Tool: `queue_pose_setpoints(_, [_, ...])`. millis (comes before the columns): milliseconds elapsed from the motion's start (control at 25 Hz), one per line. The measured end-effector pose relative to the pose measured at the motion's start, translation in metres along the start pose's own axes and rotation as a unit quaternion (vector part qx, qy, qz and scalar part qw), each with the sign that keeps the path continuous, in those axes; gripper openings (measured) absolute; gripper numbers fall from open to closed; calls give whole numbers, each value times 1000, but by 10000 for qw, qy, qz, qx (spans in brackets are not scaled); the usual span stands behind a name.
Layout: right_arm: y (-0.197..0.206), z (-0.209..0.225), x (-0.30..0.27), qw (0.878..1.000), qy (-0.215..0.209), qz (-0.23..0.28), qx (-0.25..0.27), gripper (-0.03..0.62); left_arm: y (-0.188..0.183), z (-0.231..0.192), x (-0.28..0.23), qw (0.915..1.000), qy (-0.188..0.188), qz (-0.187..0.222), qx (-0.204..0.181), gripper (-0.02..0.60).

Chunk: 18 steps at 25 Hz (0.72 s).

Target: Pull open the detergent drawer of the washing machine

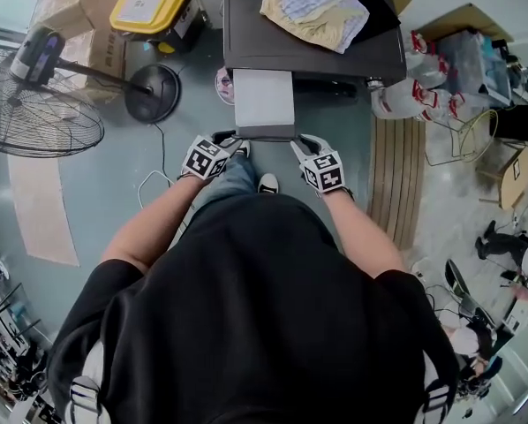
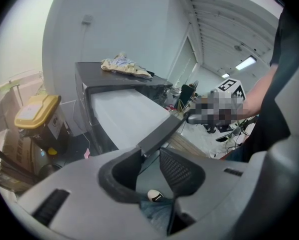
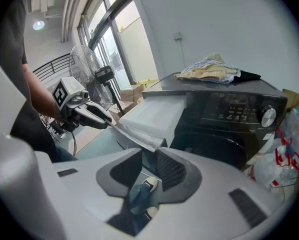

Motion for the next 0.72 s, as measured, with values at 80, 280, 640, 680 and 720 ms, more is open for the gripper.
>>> queue_pose_setpoints(80, [2,-1,1,10000,0,3,-6,91,1,2,1,10000,11,-8,-9,115])
queue_pose_setpoints(280, [7,-3,5,10000,-40,-27,3,91,5,8,2,10000,-15,-25,3,117])
queue_pose_setpoints(640, [12,-4,3,10000,-4,-62,-66,94,14,7,0,10000,-2,-72,-1,118])
queue_pose_setpoints(680, [14,-3,3,9999,1,-88,-69,95,15,8,-1,10000,7,-94,-6,118])
queue_pose_setpoints(720, [15,-3,3,9999,5,-111,-71,95,16,8,-2,9999,13,-111,-7,118])
Point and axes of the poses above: the fingertips, and each gripper's own axes: x backward along the fingers, z to its right, y out of its underside, the point moved 3 cm from there along x, backward along the fingers, and after that the axes turned 9 degrees about z, right-handed, at the moved point
